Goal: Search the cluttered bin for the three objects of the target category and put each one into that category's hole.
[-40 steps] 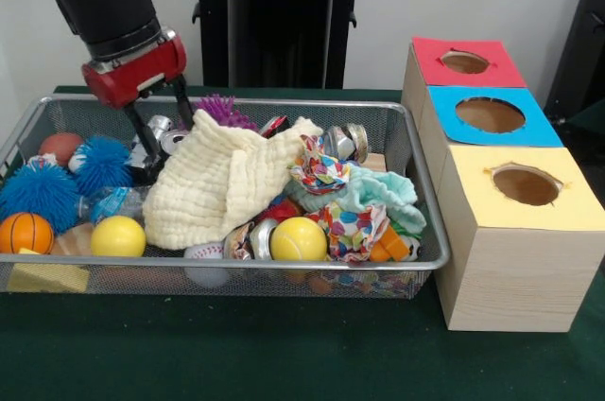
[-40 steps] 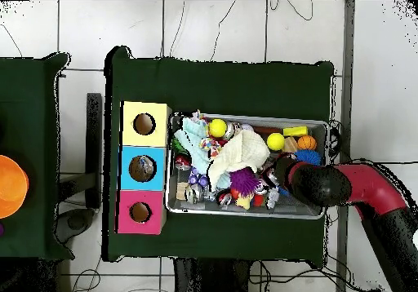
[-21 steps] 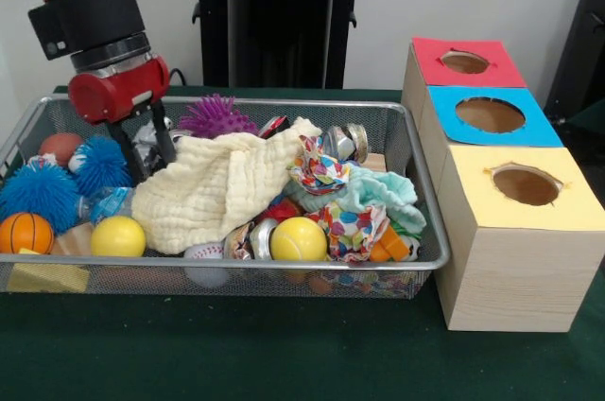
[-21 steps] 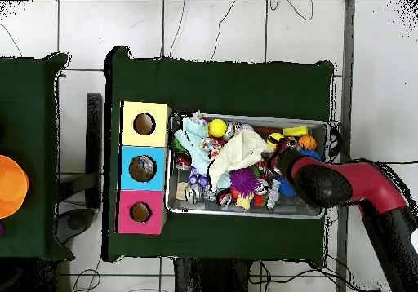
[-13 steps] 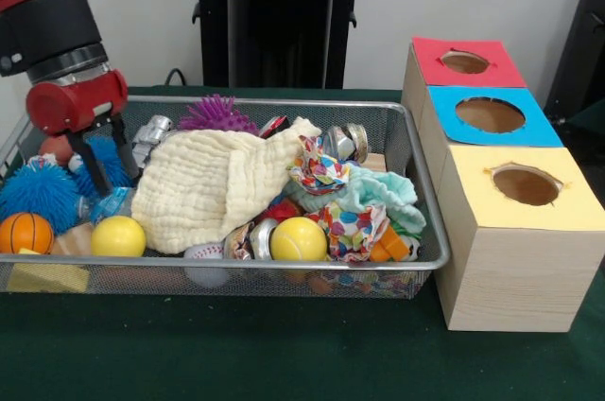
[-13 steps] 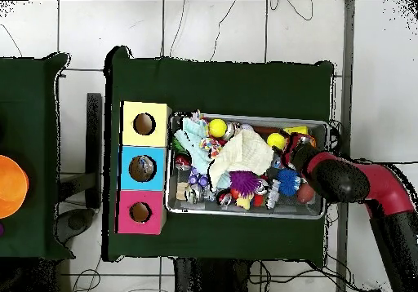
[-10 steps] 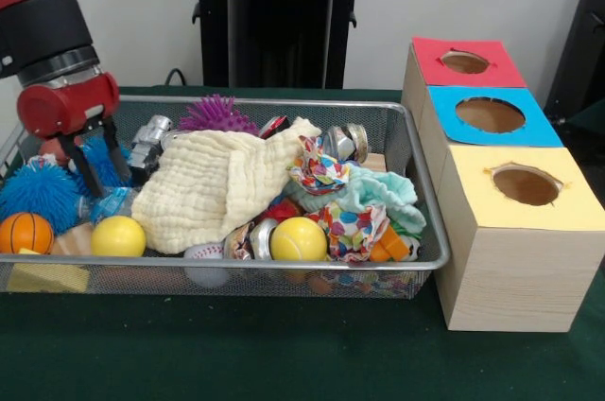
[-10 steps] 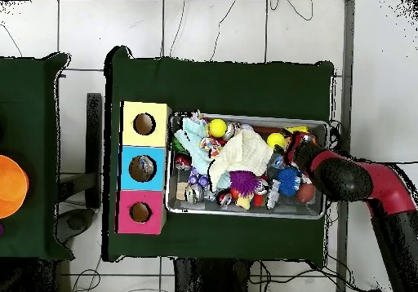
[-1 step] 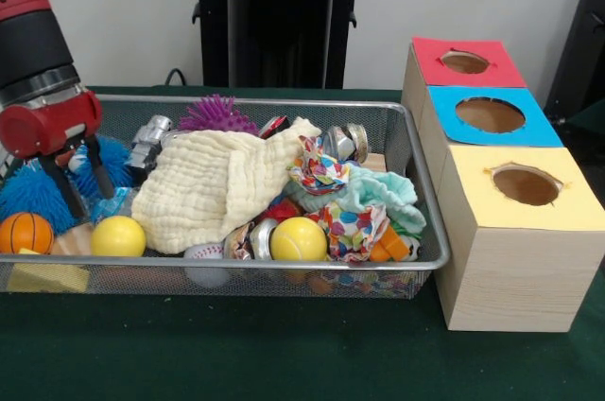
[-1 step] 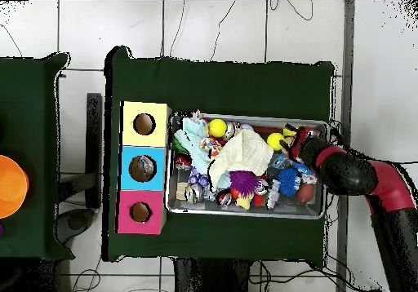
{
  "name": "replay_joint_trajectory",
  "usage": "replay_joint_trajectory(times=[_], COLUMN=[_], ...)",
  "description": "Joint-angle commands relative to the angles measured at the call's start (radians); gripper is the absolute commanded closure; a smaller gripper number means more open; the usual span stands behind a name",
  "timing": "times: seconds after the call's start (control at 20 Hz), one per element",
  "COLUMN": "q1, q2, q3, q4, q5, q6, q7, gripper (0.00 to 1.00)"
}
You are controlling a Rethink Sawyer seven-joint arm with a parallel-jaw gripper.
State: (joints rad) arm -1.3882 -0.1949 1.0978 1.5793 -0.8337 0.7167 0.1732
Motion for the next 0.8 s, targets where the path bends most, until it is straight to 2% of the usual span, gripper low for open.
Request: replay_joint_trajectory(times=[0.05,0.15,0.25,0.65,0.8], q1=[-0.012,-0.008,-0.010,0.019,0.032], q2=[0.117,0.146,0.143,0.020,-0.019], q3=[-0.109,-0.131,-0.145,-0.183,-0.181], q4=[-0.104,-0.113,-0.107,-0.019,-0.010], q5=[-0.043,-0.051,-0.047,-0.057,-0.046], q6=[0.017,0.020,0.041,0.052,0.065], q7=[-0.232,-0.238,-0.235,-0.115,-0.091], gripper=[0.00,0.00,0.00,0.00,0.00])
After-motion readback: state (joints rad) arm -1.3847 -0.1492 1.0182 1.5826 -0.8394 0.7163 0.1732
